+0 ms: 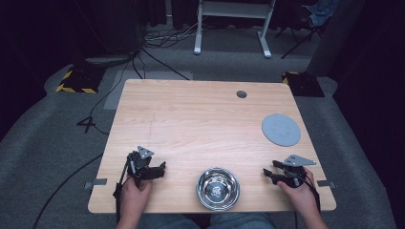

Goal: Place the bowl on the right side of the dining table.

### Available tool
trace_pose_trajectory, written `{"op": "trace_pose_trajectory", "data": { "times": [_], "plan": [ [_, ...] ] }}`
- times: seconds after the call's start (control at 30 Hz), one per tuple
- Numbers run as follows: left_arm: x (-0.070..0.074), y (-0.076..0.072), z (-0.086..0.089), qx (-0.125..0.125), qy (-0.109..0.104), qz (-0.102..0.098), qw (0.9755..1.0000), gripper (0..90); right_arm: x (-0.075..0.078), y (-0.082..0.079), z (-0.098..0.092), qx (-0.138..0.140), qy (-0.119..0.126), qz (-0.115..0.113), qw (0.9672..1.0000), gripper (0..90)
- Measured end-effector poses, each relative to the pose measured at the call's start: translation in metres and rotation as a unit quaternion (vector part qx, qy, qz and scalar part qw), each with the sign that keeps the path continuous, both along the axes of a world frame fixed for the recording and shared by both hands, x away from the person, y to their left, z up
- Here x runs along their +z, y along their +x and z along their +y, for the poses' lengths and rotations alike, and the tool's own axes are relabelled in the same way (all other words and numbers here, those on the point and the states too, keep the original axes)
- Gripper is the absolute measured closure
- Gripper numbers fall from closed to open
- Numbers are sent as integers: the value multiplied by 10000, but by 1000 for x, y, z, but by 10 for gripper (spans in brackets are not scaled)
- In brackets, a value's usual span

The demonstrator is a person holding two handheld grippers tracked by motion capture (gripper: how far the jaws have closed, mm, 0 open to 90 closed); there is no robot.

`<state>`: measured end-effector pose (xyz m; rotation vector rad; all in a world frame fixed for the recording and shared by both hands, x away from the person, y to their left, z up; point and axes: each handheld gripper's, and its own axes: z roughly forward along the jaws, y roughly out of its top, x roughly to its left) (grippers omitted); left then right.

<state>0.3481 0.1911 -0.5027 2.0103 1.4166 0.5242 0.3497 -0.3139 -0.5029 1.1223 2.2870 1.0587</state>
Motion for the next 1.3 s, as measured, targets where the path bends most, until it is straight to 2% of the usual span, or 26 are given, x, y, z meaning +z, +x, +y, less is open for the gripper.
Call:
{"op": "trace_pose_trajectory", "data": {
  "times": [0.07, 0.37, 0.5, 0.57, 0.67, 0.73, 0.8, 1.17, 1.3],
  "plan": [
    [0, 0, 0, -1, -2, 1, 10000, 137, 0, -1, 2, -77, 8, -4, 10000, 421],
    [0, 0, 0, -3, -12, 6, 10000, 138, 0, 0, 2, -109, -4, -6, 9999, 420],
    [0, 0, 0, 0, -12, 5, 10000, 138, 1, 0, 4, -164, 26, 65, 9998, 421],
    [0, 0, 0, 0, -13, 6, 10000, 138, 4, 2, 5, -113, -108, 197, 9997, 437],
    [0, 0, 0, -1, -11, 7, 10000, 137, 11, 4, 7, -20, -305, 454, 9985, 513],
    [0, 0, 0, -1, -13, 6, 10000, 138, 14, 5, 8, -6, -334, 624, 9975, 531],
    [0, 0, 0, -3, -10, 12, 10000, 138, 18, 6, 8, 30, -269, 674, 9974, 531],
    [0, 0, 0, -1, -9, 6, 10000, 137, 54, 0, 20, 355, -87, 132, 9992, 529],
    [0, 0, 0, 0, -10, 6, 10000, 137, 63, -3, 25, 398, -12, 82, 9992, 534]
  ]
}}
